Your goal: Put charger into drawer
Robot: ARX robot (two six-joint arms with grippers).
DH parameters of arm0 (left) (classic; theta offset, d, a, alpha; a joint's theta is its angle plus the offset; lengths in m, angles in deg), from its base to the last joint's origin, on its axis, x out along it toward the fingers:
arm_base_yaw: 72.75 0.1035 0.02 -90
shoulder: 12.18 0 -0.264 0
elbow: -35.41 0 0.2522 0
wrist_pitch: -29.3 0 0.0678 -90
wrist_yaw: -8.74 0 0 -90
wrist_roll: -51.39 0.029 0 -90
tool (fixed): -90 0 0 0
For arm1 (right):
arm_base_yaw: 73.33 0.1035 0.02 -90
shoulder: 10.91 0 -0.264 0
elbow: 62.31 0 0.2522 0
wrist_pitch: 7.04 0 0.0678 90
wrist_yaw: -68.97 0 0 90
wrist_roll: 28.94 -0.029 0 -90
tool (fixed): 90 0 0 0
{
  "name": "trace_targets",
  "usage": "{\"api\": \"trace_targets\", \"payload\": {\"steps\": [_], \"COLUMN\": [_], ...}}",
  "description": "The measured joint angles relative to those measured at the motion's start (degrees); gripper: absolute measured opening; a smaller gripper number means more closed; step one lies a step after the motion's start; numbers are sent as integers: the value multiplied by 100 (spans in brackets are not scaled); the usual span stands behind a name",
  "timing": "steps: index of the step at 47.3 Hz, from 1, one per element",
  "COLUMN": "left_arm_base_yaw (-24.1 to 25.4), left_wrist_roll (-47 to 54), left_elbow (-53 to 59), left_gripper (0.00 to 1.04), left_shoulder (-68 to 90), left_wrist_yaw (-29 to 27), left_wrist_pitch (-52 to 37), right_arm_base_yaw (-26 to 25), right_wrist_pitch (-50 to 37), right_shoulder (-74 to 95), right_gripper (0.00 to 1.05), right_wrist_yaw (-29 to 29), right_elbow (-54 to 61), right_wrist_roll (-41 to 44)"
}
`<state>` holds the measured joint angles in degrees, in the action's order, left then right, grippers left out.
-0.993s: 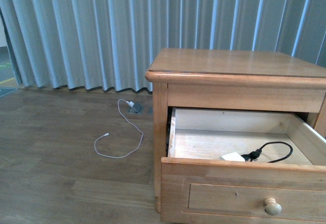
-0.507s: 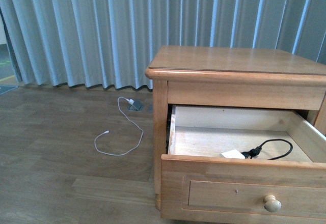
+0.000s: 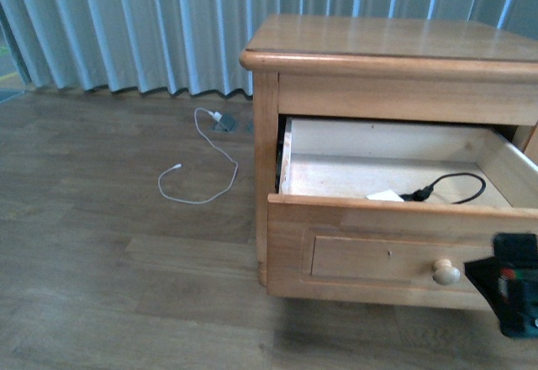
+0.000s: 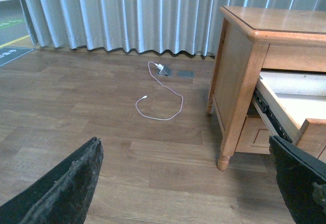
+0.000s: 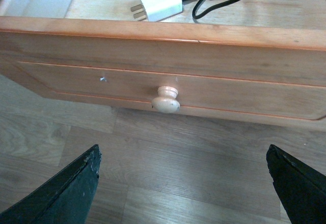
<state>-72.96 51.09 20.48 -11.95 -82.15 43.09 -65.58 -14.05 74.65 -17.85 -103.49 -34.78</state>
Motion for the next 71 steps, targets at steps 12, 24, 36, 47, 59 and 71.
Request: {"api": "trace_targets", "payload": {"steps": [12, 24, 36, 47, 59, 71], "left_arm_base_yaw": [0, 0, 0, 0, 0, 0], "left_wrist_roll": [2, 2, 2, 2, 2, 2], "left_elbow": [2, 4, 11, 13, 26, 28], "left_gripper": [99, 99, 99, 99, 99, 99], "left_shoulder": [0, 0, 0, 0, 0, -2], "left_wrist_yaw": [0, 2, 2, 2, 9, 9], "left_wrist_pitch": [0, 0, 0, 0, 2, 2], "right_arm_base_yaw": [120, 175, 190, 186, 190, 216], "right_wrist_pitch": [-533, -1051, -1327, -1335, -1327, -1471], "right_shoulder": [1941, 2953, 3871, 4780, 5436, 5449], "right_gripper": [96, 96, 96, 96, 96, 96], "right_wrist_yaw": [-319, -640, -944, -1241, -1567, -1506], "right_elbow": [-1110, -2260, -3580, -4900, -5862, -5845], "right_wrist_roll": [-114, -26, 280, 376, 455, 435]}}
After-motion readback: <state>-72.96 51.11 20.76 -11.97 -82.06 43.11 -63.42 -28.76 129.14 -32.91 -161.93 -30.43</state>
